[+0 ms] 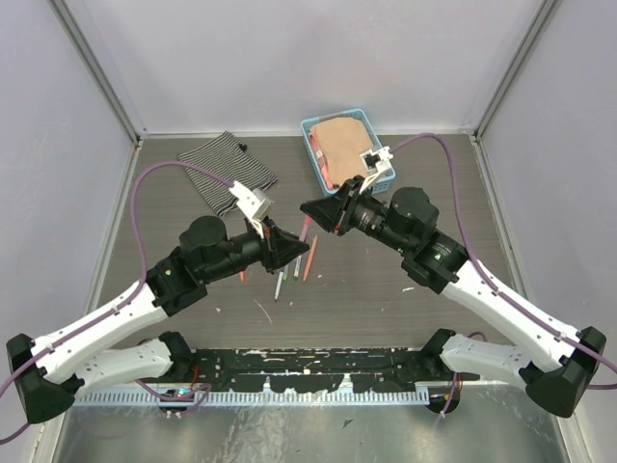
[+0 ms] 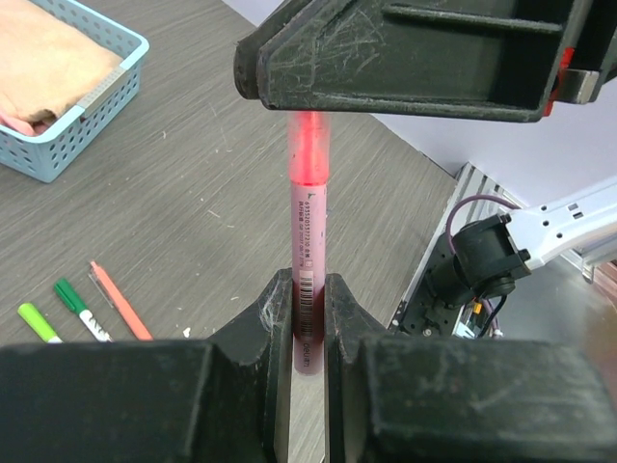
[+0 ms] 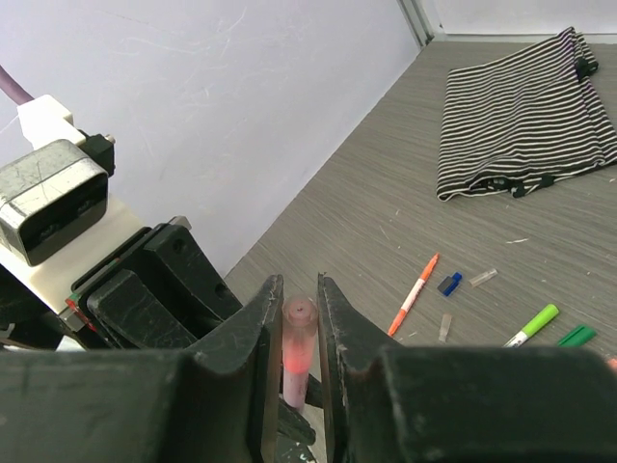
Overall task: Insert the pens into the pen caps
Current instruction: Press the pen cap onto the pen.
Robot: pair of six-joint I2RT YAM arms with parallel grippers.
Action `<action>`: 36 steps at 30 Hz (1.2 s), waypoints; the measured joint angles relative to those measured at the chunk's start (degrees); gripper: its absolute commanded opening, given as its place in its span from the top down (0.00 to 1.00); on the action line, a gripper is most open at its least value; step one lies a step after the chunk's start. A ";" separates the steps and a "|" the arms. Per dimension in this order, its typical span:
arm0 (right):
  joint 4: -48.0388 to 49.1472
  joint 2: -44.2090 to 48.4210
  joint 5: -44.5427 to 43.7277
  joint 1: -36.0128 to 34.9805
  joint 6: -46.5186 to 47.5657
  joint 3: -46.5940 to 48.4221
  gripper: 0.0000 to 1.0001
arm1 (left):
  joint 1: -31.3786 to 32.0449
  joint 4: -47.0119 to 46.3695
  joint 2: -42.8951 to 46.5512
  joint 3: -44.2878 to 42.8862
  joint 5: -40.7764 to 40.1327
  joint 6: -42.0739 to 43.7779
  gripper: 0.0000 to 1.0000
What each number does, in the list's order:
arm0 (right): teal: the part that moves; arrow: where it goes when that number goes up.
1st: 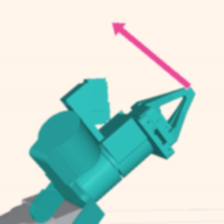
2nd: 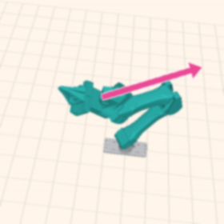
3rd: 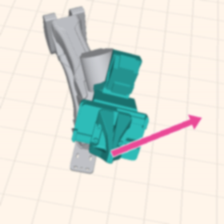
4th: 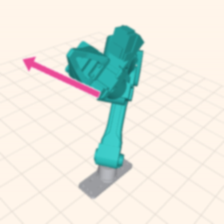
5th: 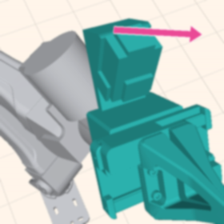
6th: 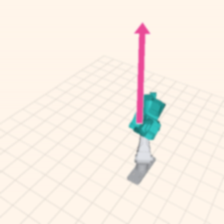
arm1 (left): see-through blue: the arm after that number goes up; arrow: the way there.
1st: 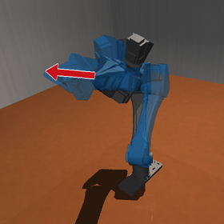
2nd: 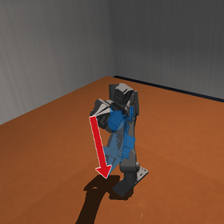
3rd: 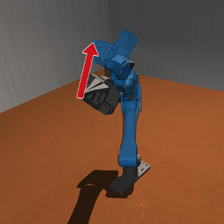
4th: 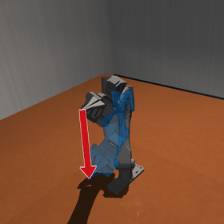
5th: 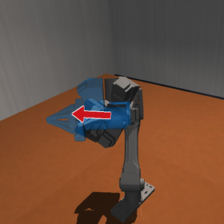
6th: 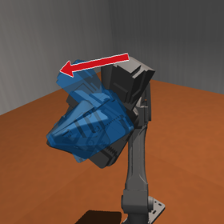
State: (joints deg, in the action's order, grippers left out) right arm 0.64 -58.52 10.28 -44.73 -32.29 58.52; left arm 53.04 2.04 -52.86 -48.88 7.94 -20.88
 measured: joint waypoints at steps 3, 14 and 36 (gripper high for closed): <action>-0.04 0.00 -2.64 -1.53 0.81 -0.02 1.00 | 0.07 0.15 -0.28 -0.20 -0.17 -0.33 1.00; 2.25 1.70 -13.84 -8.37 2.45 -1.79 1.00 | 0.70 2.64 -0.33 -2.97 0.37 -0.13 1.00; 7.89 4.42 -34.03 -21.55 -3.48 -12.02 1.00 | 1.55 11.93 0.55 -4.28 3.23 -0.59 1.00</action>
State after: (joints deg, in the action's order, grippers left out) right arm 8.54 -54.11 -23.75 -66.28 -35.77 46.50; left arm 54.59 13.98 -52.31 -53.17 11.18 -21.47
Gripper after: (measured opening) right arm 0.235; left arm 0.187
